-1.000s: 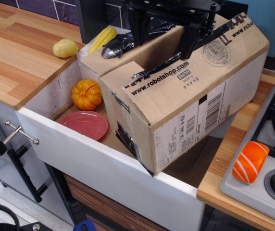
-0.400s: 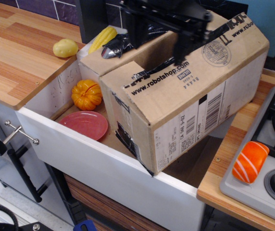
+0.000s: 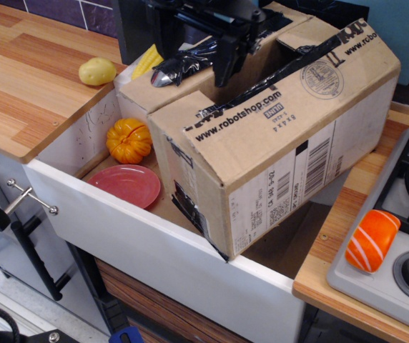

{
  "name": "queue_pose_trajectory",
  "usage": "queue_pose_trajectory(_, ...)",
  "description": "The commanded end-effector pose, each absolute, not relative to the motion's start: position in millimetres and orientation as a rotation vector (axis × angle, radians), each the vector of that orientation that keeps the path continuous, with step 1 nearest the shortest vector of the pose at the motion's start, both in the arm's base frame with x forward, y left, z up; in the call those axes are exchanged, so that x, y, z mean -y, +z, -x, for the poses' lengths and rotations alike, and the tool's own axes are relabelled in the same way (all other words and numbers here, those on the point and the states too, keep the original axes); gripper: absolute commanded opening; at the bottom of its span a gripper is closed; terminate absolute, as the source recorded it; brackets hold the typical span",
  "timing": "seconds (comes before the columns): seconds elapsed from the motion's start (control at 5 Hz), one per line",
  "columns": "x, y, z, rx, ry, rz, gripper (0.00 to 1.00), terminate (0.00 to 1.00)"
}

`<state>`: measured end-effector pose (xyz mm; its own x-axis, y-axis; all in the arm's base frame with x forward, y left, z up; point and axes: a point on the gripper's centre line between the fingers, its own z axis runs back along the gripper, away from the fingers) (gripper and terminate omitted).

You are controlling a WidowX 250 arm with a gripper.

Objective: Open small4fbox flaps

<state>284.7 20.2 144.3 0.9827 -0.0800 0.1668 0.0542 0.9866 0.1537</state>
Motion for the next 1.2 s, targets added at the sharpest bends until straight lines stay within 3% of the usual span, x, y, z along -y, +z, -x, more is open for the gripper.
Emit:
queue_pose_trajectory(0.0, -30, 135, -285, 0.229, -0.009, -0.143, 1.0, 0.0)
queue_pose_trajectory(0.2, -27, 129, -282, 0.243, 0.016, -0.119, 1.0, 0.0)
queue_pose_trajectory(0.4, -17, 127, -280, 0.242, 0.066, -0.03, 1.0, 0.0)
queue_pose_trajectory(0.8, 18, 149, -281, 0.249, 0.094, 0.082, 1.0, 0.0)
queue_pose_trajectory(1.0, 33, 156, -283, 0.261, 0.085, 0.088, 1.0, 0.0)
